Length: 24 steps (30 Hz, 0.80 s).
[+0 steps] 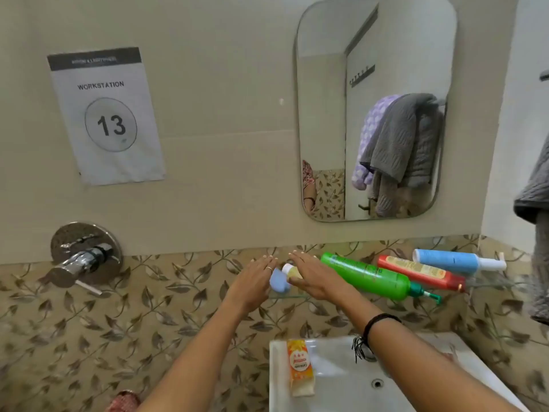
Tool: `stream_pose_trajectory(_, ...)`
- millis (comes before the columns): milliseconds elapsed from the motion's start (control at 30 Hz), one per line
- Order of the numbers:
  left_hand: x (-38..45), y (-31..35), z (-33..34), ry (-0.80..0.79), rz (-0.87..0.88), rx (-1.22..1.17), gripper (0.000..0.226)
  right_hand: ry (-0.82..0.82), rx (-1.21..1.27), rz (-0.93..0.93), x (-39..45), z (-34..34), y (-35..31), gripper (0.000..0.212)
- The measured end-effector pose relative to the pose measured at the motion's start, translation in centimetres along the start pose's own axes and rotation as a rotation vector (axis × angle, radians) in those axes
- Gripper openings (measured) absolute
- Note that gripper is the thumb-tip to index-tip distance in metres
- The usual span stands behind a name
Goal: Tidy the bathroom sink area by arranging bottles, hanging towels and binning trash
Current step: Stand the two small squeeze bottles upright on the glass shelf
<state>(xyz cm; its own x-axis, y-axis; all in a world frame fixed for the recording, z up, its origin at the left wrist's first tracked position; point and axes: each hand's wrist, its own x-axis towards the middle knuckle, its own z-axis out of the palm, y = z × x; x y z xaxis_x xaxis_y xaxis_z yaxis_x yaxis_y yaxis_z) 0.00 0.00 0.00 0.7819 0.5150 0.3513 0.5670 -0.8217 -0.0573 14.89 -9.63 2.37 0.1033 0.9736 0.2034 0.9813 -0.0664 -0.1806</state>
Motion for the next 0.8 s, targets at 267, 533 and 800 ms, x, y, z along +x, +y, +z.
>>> stream_pose_trajectory(267, 1.2, -2.0, 2.4, -0.032, 0.002, -0.098, 0.058, -0.131, -0.127, -0.183, 3.5, 1.7, 2.3, 0.071)
stream_pose_trajectory(533, 2.1, -3.6, 5.6, -0.082, -0.025, -0.387, 0.054, -0.126, -0.197, -0.404, 6.5, 2.9, 5.0, 0.068)
stream_pose_trajectory(800, 1.8, -3.2, 7.5, 0.078, -0.040, -0.600, 0.051, 0.003, -0.171, -0.493, 6.7, 3.8, 5.8, 0.058)
